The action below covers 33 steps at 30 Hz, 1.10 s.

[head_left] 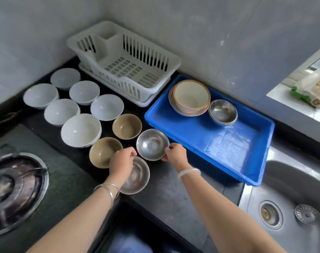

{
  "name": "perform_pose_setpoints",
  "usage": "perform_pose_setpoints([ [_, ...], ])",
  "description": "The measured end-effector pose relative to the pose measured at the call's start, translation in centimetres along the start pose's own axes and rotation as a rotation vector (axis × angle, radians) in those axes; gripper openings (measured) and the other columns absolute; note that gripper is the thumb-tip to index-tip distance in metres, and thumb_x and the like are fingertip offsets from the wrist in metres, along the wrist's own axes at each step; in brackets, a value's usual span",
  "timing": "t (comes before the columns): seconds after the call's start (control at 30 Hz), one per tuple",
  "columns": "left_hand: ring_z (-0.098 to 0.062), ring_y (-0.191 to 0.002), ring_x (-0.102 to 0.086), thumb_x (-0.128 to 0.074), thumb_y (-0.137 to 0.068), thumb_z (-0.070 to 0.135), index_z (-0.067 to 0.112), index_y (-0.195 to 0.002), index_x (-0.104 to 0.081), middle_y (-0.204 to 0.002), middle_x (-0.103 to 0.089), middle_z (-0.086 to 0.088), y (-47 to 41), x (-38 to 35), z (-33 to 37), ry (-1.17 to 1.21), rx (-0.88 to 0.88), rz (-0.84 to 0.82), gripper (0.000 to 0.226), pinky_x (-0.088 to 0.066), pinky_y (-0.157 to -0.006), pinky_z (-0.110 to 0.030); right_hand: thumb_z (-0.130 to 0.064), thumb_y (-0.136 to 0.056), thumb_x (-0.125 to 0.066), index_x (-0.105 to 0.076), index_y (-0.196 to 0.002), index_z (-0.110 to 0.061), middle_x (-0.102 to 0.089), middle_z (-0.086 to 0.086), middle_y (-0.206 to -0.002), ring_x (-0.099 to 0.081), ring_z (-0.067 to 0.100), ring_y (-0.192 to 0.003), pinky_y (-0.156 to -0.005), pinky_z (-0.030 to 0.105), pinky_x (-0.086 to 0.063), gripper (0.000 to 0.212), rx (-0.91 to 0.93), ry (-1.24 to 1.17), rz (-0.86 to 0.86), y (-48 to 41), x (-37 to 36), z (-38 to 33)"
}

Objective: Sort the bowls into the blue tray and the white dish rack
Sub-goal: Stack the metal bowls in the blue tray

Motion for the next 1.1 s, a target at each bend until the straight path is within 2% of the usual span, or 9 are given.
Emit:
perform_pose_setpoints([
  [0.07, -0.021, -0.081, -0.061, -0.053, -0.089, 0.011, 0.02, -0.086, -0.063, -0.087, -0.069, 0.0, -0.1, 0.0, 0.2, -0.038, -0.028, 0.007, 0.014, -0.052, -0.068, -0.036, -0.008, -0.091, -0.048, -0.055, -0.074, -0.014, -0.068, 0.004, -0.07, -0.072, 0.015, -0.061, -0.065, 0.026, -0.059, 0.019, -0.006, -0.011, 0.034, 0.5, 0.9, 0.3],
  [0.17, -0.022, -0.08, -0.063, -0.054, -0.088, 0.012, 0.019, -0.088, -0.065, -0.086, -0.07, 0.0, -0.3, -0.1, 0.7, -0.025, -0.034, -0.012, 0.013, -0.054, -0.067, -0.039, -0.007, -0.089, -0.048, -0.053, -0.068, -0.009, -0.067, 0.003, -0.066, -0.071, 0.012, -0.055, -0.074, 0.035, -0.061, 0.021, -0.005, -0.011, 0.066, 1.3, 2.4, 0.9],
  [0.33, -0.024, -0.091, -0.063, -0.052, -0.087, 0.009, 0.018, -0.096, -0.066, -0.095, -0.071, -0.001, -0.9, -0.6, 2.2, 0.0, -0.04, -0.028, 0.019, -0.052, -0.072, -0.036, -0.006, -0.084, -0.047, -0.054, -0.066, -0.005, -0.062, 0.0, -0.063, -0.069, 0.01, -0.051, -0.076, 0.042, -0.06, 0.019, 0.047, 0.005, 0.107, 3.0, 4.5, 0.9],
  [0.47, -0.022, -0.089, -0.064, -0.059, -0.084, 0.009, 0.017, -0.09, -0.067, -0.092, -0.071, -0.001, -1.5, -1.4, 2.7, 0.115, 0.008, -0.079, 0.013, -0.052, -0.076, -0.035, -0.008, -0.083, -0.047, -0.06, -0.087, 0.008, -0.066, 0.008, -0.073, -0.07, 0.011, -0.055, -0.078, 0.048, -0.058, 0.021, 0.073, 0.038, 0.119, 3.6, 5.5, 0.6],
  [0.63, -0.017, -0.084, -0.061, -0.064, -0.083, 0.011, 0.021, -0.084, -0.064, -0.088, -0.069, 0.0, -1.9, -2.2, 2.0, 0.259, 0.068, -0.146, 0.01, -0.043, -0.074, -0.027, -0.007, -0.083, -0.048, -0.062, -0.079, 0.003, -0.067, 0.006, -0.066, -0.069, 0.01, -0.053, -0.073, 0.041, -0.06, 0.018, 0.113, 0.117, 0.111, 4.2, 5.6, 0.3],
  [0.77, -0.027, -0.089, -0.065, -0.051, -0.091, 0.012, 0.015, -0.089, -0.066, -0.094, -0.07, -0.011, -1.8, -2.5, 0.9, 0.434, 0.17, -0.22, 0.016, -0.055, -0.081, -0.04, -0.008, -0.082, -0.05, -0.058, -0.07, -0.004, -0.064, 0.003, -0.054, -0.064, 0.012, -0.05, -0.06, 0.029, -0.055, 0.016, 0.132, 0.261, 0.084, 4.7, 4.8, 0.4],
  [0.83, -0.026, -0.086, -0.066, -0.046, -0.095, 0.017, 0.013, -0.085, -0.065, -0.095, -0.068, -0.014, -1.5, -2.6, 0.6, 0.616, 0.279, -0.253, 0.022, -0.057, -0.075, -0.04, -0.009, -0.084, -0.051, -0.062, -0.075, -0.001, -0.067, 0.006, -0.058, -0.062, 0.015, -0.053, -0.057, 0.025, -0.053, 0.016, 0.136, 0.311, 0.068, 4.8, 4.3, 0.6],
  [0.9, -0.02, -0.079, -0.065, -0.045, -0.097, 0.022, 0.014, -0.085, -0.064, -0.092, -0.067, -0.011, -1.1, -2.5, 0.6, 0.709, 0.333, -0.278, 0.024, -0.054, -0.061, -0.027, -0.009, -0.085, -0.051, -0.065, -0.08, 0.0, -0.069, 0.009, -0.061, -0.061, 0.015, -0.054, -0.06, 0.026, -0.054, 0.017, 0.136, 0.349, 0.064, 4.8, 3.9, 0.9],
  [1.1, -0.023, -0.088, -0.063, -0.054, -0.092, 0.015, 0.009, -0.106, -0.063, -0.101, -0.065, -0.011, 0.1, -2.7, 0.5, 0.631, 0.317, -0.322, 0.018, -0.052, -0.063, -0.024, -0.012, -0.087, -0.053, -0.069, -0.082, -0.006, -0.071, 0.009, -0.064, -0.063, 0.006, -0.049, -0.067, 0.028, -0.057, 0.018, 0.135, 0.383, 0.067, 4.5, 3.3, 1.8],
])
Point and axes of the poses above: each hand's wrist, its own y-axis away from the middle knuckle, its own x-axis out of the back of the hand, z = x × y, the point moved 4 cm from there along -y, towards the middle knuckle
